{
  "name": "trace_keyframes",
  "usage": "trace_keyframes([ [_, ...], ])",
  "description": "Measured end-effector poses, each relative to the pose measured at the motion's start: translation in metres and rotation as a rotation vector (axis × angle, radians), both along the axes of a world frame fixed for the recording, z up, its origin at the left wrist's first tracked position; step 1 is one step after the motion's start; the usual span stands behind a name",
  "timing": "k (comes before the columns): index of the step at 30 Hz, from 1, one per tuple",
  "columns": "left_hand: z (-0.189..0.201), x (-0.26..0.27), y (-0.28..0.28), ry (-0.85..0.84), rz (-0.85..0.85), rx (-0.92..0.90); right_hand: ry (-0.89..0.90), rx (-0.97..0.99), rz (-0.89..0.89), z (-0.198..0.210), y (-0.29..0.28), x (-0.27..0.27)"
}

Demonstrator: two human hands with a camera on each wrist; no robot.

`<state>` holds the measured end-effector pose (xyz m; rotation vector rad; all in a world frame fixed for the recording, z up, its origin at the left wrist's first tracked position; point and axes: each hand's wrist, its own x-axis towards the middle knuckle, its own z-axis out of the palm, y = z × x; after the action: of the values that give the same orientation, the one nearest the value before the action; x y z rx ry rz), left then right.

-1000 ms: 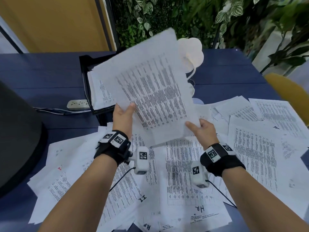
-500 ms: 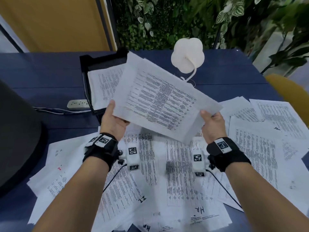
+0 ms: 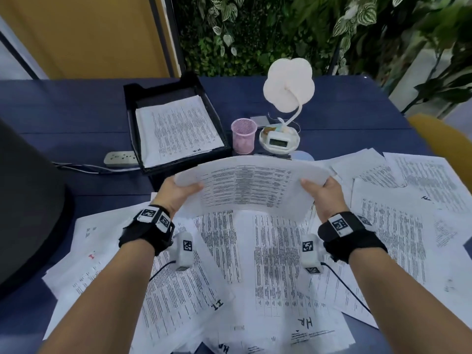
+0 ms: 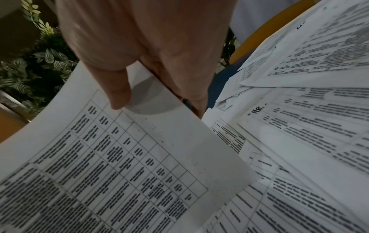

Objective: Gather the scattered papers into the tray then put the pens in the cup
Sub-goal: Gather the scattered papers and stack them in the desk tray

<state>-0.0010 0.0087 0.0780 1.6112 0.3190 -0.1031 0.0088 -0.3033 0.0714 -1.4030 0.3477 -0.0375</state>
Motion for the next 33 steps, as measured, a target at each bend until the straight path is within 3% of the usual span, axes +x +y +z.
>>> trace_keyframes([
  [6, -0.005, 0.000, -0.005, -0.052, 0.067, 0.073, -0.028, -0.204, -0.056, 0.004, -0.001, 0.002],
  [9, 0.001, 0.006, -0.005, -0.101, 0.029, 0.160, -0.100, -0.679, -0.063, 0.022, -0.005, 0.007],
  [12, 0.010, 0.010, -0.006, -0.099, -0.007, 0.230, -0.073, -1.261, 0.058, 0.038, 0.001, 0.012],
  [15, 0.016, 0.014, -0.008, -0.081, -0.029, 0.260, -0.119, -1.528, 0.228, 0.046, 0.017, 0.015],
  [19, 0.023, 0.013, -0.011, -0.102, -0.059, 0.271, -0.191, -1.470, 0.350, 0.052, 0.031, 0.012],
  [24, 0.023, 0.013, -0.008, -0.212, 0.192, 0.301, -0.184, -1.178, 0.323, 0.059, 0.022, 0.011],
  [27, 0.023, 0.012, -0.014, -0.191, 0.286, 0.108, -0.188, -0.739, 0.335, 0.059, 0.018, 0.011],
  [30, 0.026, 0.011, -0.025, -0.167, 0.318, -0.156, -0.181, -0.545, 0.291, 0.052, 0.022, 0.008],
  [33, 0.027, 0.012, -0.035, -0.112, 0.282, -0.247, -0.172, -0.333, 0.265, 0.042, 0.028, 0.005],
])
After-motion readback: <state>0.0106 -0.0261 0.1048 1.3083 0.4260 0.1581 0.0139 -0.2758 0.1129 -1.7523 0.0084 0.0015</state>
